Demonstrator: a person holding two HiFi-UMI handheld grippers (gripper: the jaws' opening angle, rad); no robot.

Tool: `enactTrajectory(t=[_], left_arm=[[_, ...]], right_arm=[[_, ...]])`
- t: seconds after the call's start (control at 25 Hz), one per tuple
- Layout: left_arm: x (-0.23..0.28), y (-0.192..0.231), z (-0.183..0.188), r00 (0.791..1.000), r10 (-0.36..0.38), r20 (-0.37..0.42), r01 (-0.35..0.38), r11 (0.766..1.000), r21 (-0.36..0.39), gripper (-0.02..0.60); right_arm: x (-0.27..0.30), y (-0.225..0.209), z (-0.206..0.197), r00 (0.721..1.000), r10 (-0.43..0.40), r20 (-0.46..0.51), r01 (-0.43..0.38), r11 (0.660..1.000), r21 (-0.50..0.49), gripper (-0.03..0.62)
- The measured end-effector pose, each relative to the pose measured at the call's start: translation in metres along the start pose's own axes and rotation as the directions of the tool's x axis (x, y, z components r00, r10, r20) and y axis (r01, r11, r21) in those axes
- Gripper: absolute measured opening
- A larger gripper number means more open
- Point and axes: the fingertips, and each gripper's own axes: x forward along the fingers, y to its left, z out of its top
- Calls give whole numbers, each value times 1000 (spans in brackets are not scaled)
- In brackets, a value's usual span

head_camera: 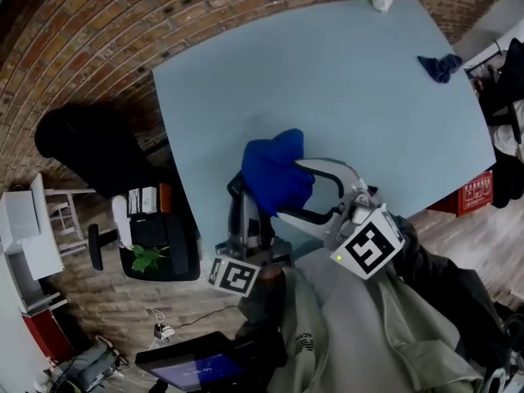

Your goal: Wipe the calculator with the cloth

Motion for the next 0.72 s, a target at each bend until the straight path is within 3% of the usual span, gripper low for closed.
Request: enactTrajectory(t=[0.12,0.2,0.24,0.32,0.48,0.6,0.72], left_arm=[[4,-16,-5,999,-26,-22,27,998,55,61],[4,-18,-6,1000,-25,-18,26,998,56,57],[5,-18,-5,1000,-24,-17,25,998,54,57],[5,-15,0,1000,-8,-15,8,998,60,57],[5,-15,10,1000,-6,25,6,1000,16,58],[4,-15,17,998,-14,65,16,1000,-26,58],[3,-13,22,996,1,95,4,999,-48,58]], right_arm=[[23,10,-18,991,62,-116,-69,996,-56,308],[30,13,-23,987,100,-126,-104,994,-24,287],[31,14,-23,987,116,-114,-115,993,9,262],[33,13,-21,990,123,-68,-119,991,58,143],[23,-20,-18,1000,-9,-11,11,989,149,101],[7,-50,-26,991,-124,-39,130,971,203,92],[0,-51,-29,990,-116,-74,128,975,180,85]])
